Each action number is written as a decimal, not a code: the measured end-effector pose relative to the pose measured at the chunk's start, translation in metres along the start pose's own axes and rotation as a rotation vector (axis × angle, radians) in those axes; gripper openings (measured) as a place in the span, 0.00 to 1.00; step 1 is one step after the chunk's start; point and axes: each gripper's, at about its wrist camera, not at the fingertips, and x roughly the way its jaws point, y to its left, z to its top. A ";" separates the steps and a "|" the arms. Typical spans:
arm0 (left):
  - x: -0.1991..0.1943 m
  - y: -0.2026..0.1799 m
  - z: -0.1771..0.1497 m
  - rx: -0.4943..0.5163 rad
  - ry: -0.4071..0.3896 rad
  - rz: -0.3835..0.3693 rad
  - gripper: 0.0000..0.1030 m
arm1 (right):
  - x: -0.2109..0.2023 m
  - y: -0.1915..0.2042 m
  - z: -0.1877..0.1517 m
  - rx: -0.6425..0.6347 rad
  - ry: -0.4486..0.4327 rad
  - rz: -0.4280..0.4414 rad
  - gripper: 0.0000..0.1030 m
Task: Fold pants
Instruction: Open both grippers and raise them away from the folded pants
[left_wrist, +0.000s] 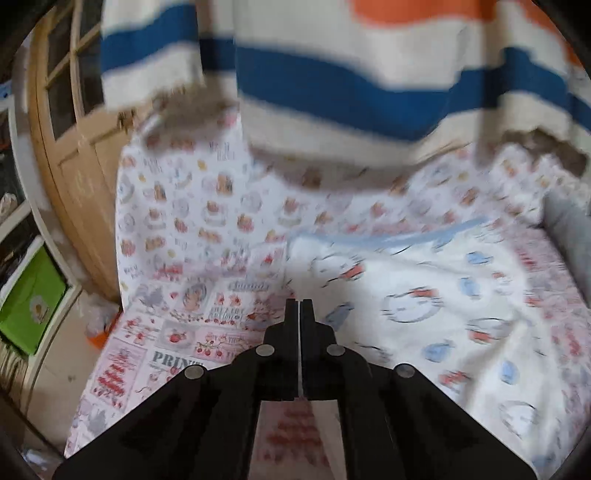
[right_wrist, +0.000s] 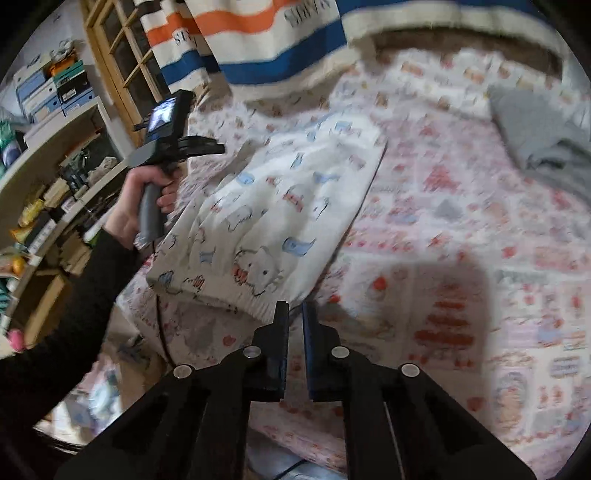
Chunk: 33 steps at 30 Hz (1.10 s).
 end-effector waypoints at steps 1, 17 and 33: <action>-0.013 -0.002 -0.006 0.003 -0.022 0.000 0.01 | -0.004 0.001 0.000 -0.023 -0.014 -0.013 0.07; -0.150 -0.020 -0.134 -0.016 -0.060 -0.204 0.01 | 0.000 0.018 0.028 -0.058 -0.197 0.103 0.23; -0.227 -0.038 -0.168 -0.012 -0.344 -0.087 0.22 | -0.002 0.015 0.019 -0.070 -0.246 0.019 0.25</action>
